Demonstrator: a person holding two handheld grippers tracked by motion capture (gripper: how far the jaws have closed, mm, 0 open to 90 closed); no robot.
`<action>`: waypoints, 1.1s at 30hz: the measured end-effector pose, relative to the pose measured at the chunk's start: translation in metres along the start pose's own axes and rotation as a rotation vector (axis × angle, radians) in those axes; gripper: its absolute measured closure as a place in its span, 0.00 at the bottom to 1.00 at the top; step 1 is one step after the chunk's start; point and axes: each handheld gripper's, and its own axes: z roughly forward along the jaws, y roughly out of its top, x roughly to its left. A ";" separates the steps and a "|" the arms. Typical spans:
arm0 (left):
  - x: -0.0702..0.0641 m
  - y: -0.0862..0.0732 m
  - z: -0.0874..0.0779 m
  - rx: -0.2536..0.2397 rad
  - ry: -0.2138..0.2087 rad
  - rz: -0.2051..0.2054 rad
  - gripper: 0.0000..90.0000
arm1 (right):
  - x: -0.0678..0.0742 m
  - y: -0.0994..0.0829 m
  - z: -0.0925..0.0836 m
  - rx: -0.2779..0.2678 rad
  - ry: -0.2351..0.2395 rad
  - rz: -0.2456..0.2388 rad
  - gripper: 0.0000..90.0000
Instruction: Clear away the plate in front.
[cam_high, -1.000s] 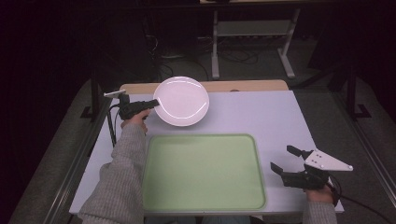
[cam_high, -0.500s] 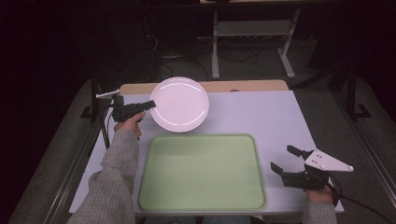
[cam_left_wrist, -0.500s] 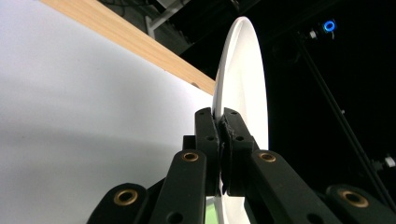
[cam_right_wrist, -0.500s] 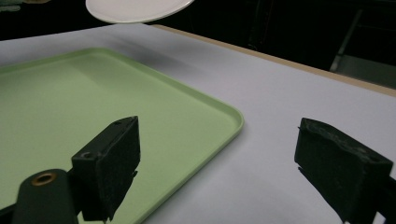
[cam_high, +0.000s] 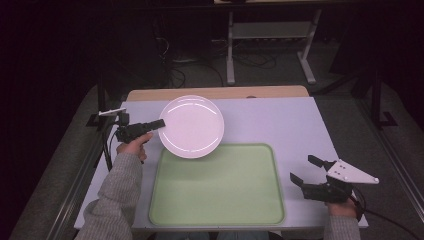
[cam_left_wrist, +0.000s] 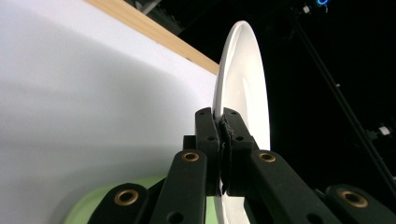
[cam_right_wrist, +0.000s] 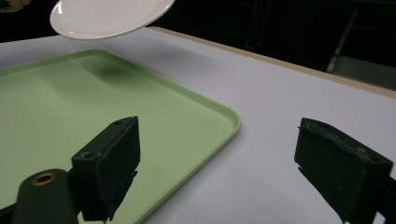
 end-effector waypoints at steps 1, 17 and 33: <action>0.001 -0.002 -0.001 0.004 -0.003 0.000 0.98 | 0.000 0.000 0.000 0.000 -0.001 0.001 0.15; -0.006 -0.037 0.000 0.094 -0.010 0.051 0.97 | 0.001 -0.001 0.003 0.008 0.002 0.000 0.15; -0.012 -0.062 0.004 0.154 -0.030 0.075 0.97 | 0.001 -0.001 0.006 0.020 0.006 -0.004 0.15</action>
